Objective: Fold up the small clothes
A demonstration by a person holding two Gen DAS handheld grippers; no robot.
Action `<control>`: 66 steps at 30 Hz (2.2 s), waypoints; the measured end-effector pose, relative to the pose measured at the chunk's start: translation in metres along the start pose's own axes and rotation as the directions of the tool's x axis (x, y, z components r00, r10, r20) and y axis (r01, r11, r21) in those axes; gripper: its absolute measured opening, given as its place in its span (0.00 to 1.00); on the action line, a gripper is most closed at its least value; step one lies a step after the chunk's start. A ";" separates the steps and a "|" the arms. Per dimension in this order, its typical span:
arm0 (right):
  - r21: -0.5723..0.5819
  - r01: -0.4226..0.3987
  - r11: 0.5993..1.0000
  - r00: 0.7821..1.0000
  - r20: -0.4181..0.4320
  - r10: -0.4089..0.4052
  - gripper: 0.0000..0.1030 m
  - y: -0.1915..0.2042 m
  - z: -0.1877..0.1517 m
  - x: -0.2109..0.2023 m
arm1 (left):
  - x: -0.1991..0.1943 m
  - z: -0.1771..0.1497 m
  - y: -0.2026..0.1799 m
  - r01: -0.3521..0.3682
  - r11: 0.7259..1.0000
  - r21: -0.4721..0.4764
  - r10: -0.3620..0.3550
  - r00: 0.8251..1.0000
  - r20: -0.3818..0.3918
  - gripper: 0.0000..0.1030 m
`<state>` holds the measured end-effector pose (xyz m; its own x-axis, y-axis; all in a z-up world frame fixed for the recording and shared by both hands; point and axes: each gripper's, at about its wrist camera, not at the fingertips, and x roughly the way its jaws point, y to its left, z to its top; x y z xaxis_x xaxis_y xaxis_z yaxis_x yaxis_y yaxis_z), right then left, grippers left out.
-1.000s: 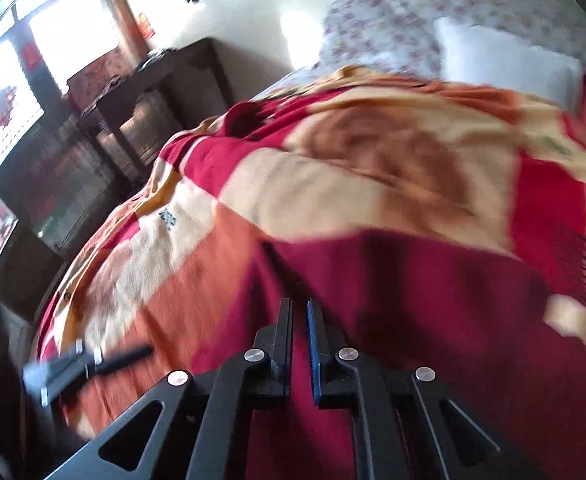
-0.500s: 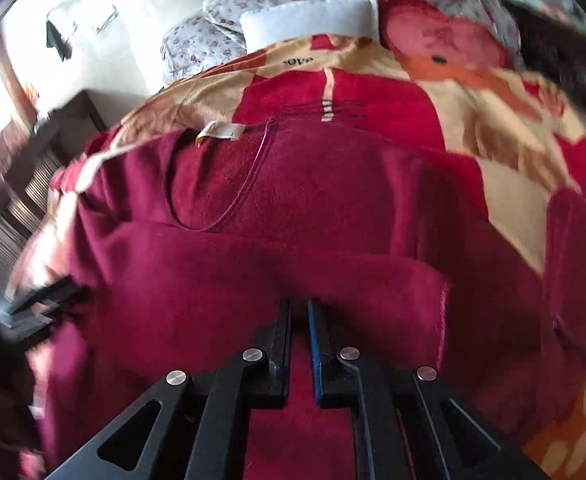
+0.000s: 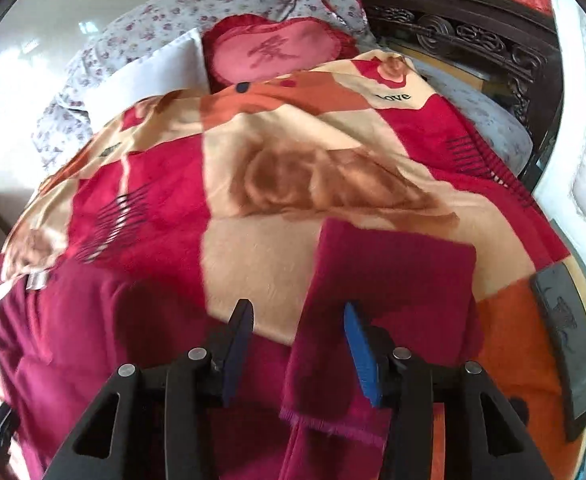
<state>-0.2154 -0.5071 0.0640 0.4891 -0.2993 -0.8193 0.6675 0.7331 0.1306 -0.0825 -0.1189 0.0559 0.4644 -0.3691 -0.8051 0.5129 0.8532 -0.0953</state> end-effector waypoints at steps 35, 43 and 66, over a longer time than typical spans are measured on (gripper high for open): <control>-0.473 -0.188 0.861 0.971 0.040 0.234 0.38 0.101 -0.022 -0.143 | -0.068 -0.002 0.078 -0.023 0.986 -0.163 0.041 0.993 0.108 0.57; -0.067 -0.122 0.990 0.986 -0.120 0.113 0.38 -0.031 -0.088 -0.079 | -0.057 -0.010 0.062 -0.016 0.991 -0.133 0.026 0.997 0.077 0.57; -0.331 -0.366 0.870 0.847 0.270 0.459 0.07 0.041 -0.001 -0.241 | -0.074 -0.009 0.063 0.011 0.984 -0.175 0.009 0.993 0.115 0.57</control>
<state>-0.3063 -0.4041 0.2660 0.8719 -0.0822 -0.4828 0.2161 0.9492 0.2286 -0.0912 -0.0347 0.1037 0.5492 -0.4011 -0.7331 0.3835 0.9004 -0.2054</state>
